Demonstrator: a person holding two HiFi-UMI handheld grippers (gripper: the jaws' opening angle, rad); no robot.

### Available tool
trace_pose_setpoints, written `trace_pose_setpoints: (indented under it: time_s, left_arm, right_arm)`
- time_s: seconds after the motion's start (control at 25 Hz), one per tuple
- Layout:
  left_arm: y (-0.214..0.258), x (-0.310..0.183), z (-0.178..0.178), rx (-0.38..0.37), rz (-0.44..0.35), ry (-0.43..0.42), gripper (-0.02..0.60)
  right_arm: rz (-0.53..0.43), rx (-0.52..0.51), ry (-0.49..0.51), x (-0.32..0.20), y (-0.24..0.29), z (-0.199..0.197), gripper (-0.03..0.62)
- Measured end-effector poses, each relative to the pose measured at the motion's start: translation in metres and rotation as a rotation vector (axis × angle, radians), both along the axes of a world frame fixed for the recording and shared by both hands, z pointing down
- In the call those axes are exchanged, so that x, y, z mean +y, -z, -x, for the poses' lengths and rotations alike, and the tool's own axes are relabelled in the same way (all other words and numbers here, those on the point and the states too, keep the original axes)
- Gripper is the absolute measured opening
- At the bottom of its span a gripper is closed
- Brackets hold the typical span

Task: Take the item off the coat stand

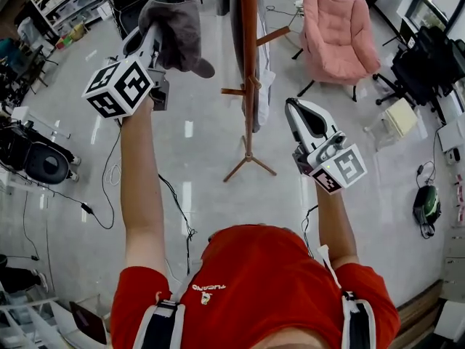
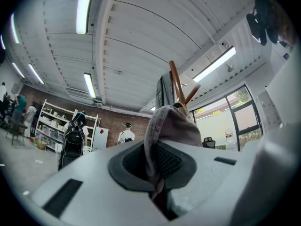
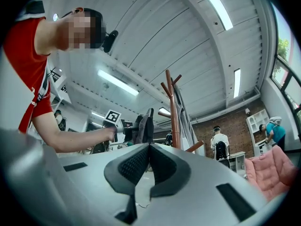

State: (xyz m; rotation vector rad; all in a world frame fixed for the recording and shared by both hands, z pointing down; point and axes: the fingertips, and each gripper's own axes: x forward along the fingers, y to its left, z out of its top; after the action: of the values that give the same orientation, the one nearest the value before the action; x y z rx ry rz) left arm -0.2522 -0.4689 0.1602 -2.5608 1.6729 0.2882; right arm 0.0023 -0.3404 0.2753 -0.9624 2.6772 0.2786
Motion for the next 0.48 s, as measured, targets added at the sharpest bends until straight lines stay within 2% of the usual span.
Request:
trace_pose_setpoints:
  time_s: [0.48]
  left_arm:
    - [-0.052,0.105,-0.008,0.029,0.034,0.017,0.02]
  right_arm:
    - [-0.037,-0.028,0.083,0.022,0.012,0.015,0.025]
